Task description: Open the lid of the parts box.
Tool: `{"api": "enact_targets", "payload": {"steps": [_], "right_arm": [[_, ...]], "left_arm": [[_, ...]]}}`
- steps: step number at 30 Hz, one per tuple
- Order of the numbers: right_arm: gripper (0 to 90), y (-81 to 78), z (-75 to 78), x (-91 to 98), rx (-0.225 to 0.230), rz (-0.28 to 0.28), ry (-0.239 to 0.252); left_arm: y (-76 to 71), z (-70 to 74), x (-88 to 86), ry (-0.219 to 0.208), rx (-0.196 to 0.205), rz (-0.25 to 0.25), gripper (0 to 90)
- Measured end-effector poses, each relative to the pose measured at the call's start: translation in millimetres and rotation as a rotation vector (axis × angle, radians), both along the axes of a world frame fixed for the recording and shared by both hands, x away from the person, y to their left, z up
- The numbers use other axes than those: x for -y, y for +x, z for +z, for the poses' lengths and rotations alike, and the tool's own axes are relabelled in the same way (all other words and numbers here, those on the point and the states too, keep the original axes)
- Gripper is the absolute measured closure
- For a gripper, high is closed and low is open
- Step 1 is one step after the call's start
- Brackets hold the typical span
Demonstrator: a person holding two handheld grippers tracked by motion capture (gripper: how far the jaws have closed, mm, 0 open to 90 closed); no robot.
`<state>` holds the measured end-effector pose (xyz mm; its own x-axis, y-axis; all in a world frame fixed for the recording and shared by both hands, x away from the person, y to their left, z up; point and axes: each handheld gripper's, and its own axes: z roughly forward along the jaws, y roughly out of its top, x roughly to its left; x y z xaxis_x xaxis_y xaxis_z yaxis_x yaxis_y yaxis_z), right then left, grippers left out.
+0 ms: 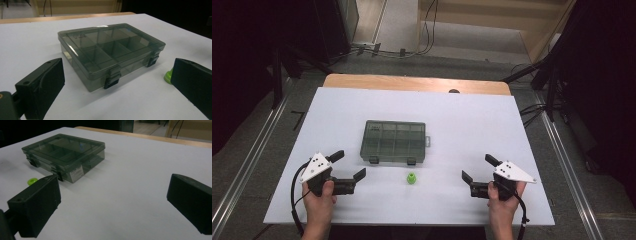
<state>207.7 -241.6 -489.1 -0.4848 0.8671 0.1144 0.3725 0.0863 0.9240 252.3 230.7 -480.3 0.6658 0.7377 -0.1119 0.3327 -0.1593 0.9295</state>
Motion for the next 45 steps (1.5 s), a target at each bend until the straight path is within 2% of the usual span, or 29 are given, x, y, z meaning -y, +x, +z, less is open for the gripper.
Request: {"api": "enact_targets", "payload": {"steps": [3, 6, 8, 10, 12, 14, 15, 16, 17, 18, 20, 24, 27, 29, 31, 33, 35, 37, 40, 42, 45], "right_arm": [[0.0, 3.1, 1.9, -8.3, -0.005, 0.012, 0.018], [0.0, 7.2, 4.0, -20.5, 0.008, 0.068, 0.027], [0.0, 10.4, 4.8, -28.1, 0.008, 0.101, 0.033], [0.0, 13.6, 5.3, -33.1, 0.010, 0.116, 0.037], [0.0, 17.4, 5.5, -37.3, 0.009, 0.139, 0.042], [0.0, 20.9, 5.6, -42.4, 0.003, 0.151, 0.037], [2.3, 22.1, 5.7, -44.4, -0.004, 0.153, 0.029], [11.3, 23.8, 5.5, -46.2, 0.007, 0.152, 0.029], [18.8, 24.2, 5.3, -46.7, 0.020, 0.160, 0.050], [23.1, 25.9, 5.3, -47.7, 0.022, 0.172, 0.069], [33.5, 30.7, 5.4, -51.7, 0.014, 0.171, 0.059], [54.1, 39.3, 5.4, -60.6, -0.002, 0.209, 0.048], [68.6, 46.8, 4.5, -64.5, -0.024, 0.268, 0.070], [74.9, 49.9, 4.5, -67.6, -0.017, 0.284, 0.052], [82.5, 55.7, 3.7, -71.0, -0.039, 0.288, 0.031], [87.2, 60.4, 3.3, -74.0, -0.058, 0.297, 0.013], [87.6, 61.9, 3.4, -74.9, -0.060, 0.305, 0.005], [87.9, 65.1, 3.5, -80.6, -0.068, 0.326, -0.059], [88.0, 65.6, 0.6, -82.4, -0.079, 0.336, -0.084], [88.0, 67.1, -4.6, -83.2, -0.105, 0.345, -0.116], [88.0, 70.0, -9.3, -79.6, -0.126, 0.363, -0.099]], "left_arm": [[1.0, 1.3, 6.1, -0.014, -0.014, -0.029, 0.0], [1.9, 4.7, 11.9, -0.005, -0.014, -0.031, 0.0], [3.1, 6.3, 14.1, -0.009, -0.014, -0.027, 4.9], [5.9, 8.0, 16.2, 0.001, -0.016, -0.025, 5.9], [7.8, 9.1, 16.5, -0.008, -0.021, -0.026, 16.5], [10.6, 10.1, 16.9, -0.009, -0.023, -0.032, 17.9], [12.4, 10.4, 16.8, -0.012, -0.027, -0.033, 21.4], [13.3, 10.5, 16.8, -0.009, -0.024, -0.025, 24.9], [14.7, 10.8, 17.0, -0.011, -0.028, -0.022, 26.8], [16.5, 11.1, 17.1, -0.013, -0.027, -0.021, 29.5], [19.8, 12.6, 17.8, 0.002, -0.030, -0.007, 36.0], [27.4, 15.8, 17.7, 0.004, -0.033, -0.022, 53.6], [32.0, 16.7, 16.3, 0.002, -0.045, -0.026, 66.8], [37.2, 16.4, 15.7, 0.008, -0.053, -0.028, 74.4], [41.8, 16.6, 13.8, 0.011, -0.064, -0.043, 82.3], [44.7, 16.1, 11.2, 0.016, -0.064, -0.043, 87.7], [46.0, 15.2, 9.6, 0.015, -0.071, -0.036, 88.6], [49.6, 11.8, 5.4, 0.033, -0.085, -0.059, 89.0], [51.4, 8.5, 0.3, 0.044, -0.096, -0.063, 89.1], [55.1, 1.6, -8.7, 0.040, -0.126, -0.056, 89.1], [58.1, -2.2, -12.9, 0.053, -0.149, -0.053, 89.1]]}}
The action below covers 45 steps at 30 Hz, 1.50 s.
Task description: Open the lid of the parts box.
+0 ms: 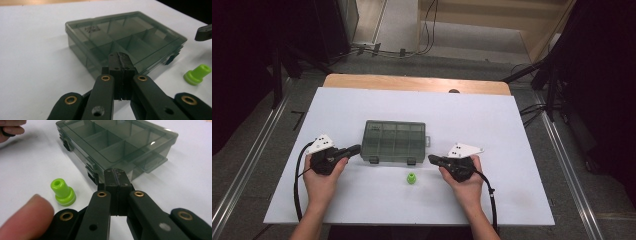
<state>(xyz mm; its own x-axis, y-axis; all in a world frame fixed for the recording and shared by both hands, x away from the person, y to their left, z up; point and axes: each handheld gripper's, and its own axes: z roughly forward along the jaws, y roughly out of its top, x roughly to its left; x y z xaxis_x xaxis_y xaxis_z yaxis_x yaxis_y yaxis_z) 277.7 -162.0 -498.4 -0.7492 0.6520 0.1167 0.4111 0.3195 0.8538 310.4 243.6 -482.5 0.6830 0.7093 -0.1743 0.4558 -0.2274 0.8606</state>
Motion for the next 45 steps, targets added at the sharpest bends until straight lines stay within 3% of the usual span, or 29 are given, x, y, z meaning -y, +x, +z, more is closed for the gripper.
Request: {"api": "enact_targets", "payload": {"steps": [2, 4, 7, 10, 14, 23, 34, 37, 45], "right_arm": [[88.1, 2.9, -2.7, 1.9, -0.024, -0.006, 0.002], [88.0, 5.1, -5.0, 1.9, -0.036, -0.020, -0.004], [88.1, 7.9, -8.5, -0.1, -0.047, -0.020, -0.015], [88.0, 9.3, -12.4, -4.5, -0.058, -0.014, -0.034], [88.1, 9.3, -14.9, -11.1, -0.058, -0.001, -0.076], [88.0, 9.8, -17.1, -13.7, -0.051, -0.008, -0.086], [88.0, 9.8, -17.2, -13.7, -0.049, -0.012, -0.079], [88.0, 10.3, -16.1, -12.8, -0.061, -0.007, -0.057], [88.0, 9.6, -13.5, -13.5, -0.044, -0.008, -0.054]], "left_arm": [[1.2, -2.0, -0.9, 0.006, -0.006, 0.007, 89.1], [4.3, -7.3, -2.3, 0.022, -0.041, 0.018, 89.1], [6.3, -11.9, -1.3, 0.079, -0.062, 0.018, 89.1], [7.9, -15.5, 0.3, 0.086, -0.079, 0.009, 89.1], [9.2, -17.0, 0.1, 0.078, -0.095, 0.009, 89.1], [10.8, -18.9, 0.2, 0.079, -0.117, 0.005, 89.1], [11.0, -19.5, -0.3, 0.077, -0.125, 0.004, 89.2], [11.4, -19.4, -1.0, 0.070, -0.132, 0.001, 89.1], [11.4, -18.5, -3.3, 0.060, -0.132, 0.003, 89.1]]}}
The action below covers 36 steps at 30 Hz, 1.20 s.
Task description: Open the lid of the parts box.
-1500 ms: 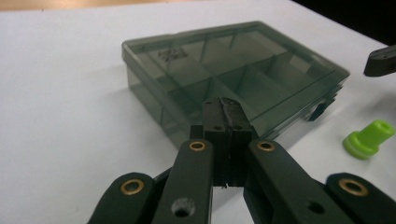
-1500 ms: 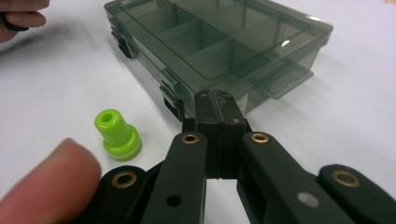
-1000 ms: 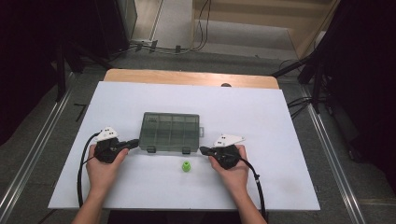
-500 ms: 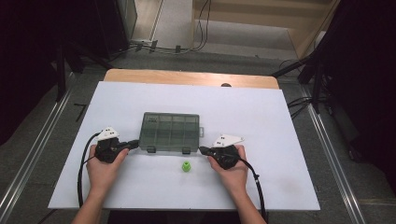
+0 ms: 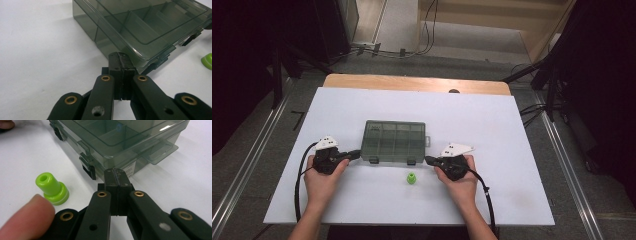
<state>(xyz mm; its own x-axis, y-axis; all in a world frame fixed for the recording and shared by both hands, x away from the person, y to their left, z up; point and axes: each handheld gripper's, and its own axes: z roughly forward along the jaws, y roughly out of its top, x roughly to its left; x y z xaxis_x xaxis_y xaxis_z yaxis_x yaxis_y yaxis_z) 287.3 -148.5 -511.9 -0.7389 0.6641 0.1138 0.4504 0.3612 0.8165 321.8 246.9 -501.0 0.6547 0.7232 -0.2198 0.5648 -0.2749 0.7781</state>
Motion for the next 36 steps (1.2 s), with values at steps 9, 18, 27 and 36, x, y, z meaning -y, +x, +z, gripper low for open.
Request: {"api": "enact_targets", "payload": {"steps": [9, 18, 27, 36], "right_arm": [[88.0, -1.7, 7.0, -0.9, 0.010, 0.008, 0.040], [88.0, -2.1, 12.8, -0.6, 0.032, -0.003, 0.060], [88.1, -2.3, 15.8, -0.1, 0.042, -0.015, 0.072], [88.1, -4.1, 22.6, -3.2, 0.068, -0.023, 0.077]], "left_arm": [[-1.5, 1.0, -0.8, -0.018, 0.008, -0.010, 89.1], [-4.1, 4.6, -1.7, -0.049, 0.041, -0.021, 89.1], [-5.1, 9.8, -3.8, -0.140, 0.056, -0.033, 89.1], [-6.8, 16.0, -2.5, -0.191, 0.086, -0.034, 89.1]]}}
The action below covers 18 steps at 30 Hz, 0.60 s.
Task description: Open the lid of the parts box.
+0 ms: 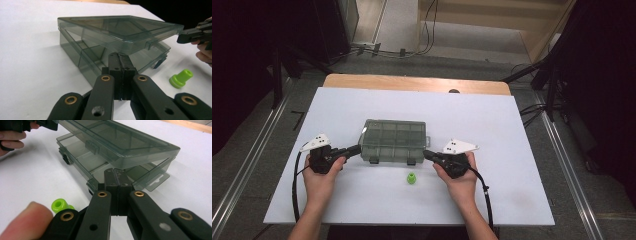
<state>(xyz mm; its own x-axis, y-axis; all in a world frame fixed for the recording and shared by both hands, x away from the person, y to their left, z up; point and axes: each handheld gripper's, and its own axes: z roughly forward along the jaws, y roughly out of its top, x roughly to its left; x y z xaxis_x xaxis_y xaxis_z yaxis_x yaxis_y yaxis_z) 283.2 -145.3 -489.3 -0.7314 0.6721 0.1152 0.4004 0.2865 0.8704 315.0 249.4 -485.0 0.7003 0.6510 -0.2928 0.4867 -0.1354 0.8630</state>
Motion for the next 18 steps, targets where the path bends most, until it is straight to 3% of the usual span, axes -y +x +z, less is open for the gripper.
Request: {"api": "enact_targets", "payload": {"steps": [3, 7, 13, 18], "right_arm": [[88.1, -0.3, 4.1, -0.9, 0.022, -0.041, 0.001], [88.1, 2.8, 6.9, -0.6, 0.008, -0.044, 0.019], [88.0, 7.2, 8.1, -5.2, 0.008, -0.046, 0.022], [88.1, 12.6, 15.7, -10.0, 0.029, -0.056, 0.020]], "left_arm": [[-0.4, 1.5, 1.2, -0.018, 0.009, 0.007, 89.1], [-0.2, 3.2, 2.5, -0.036, 0.022, 0.019, 89.1], [1.3, 8.5, 6.1, -0.025, 0.049, 0.017, 89.1], [3.0, 14.8, 12.5, -0.031, 0.075, 0.007, 89.2]]}}
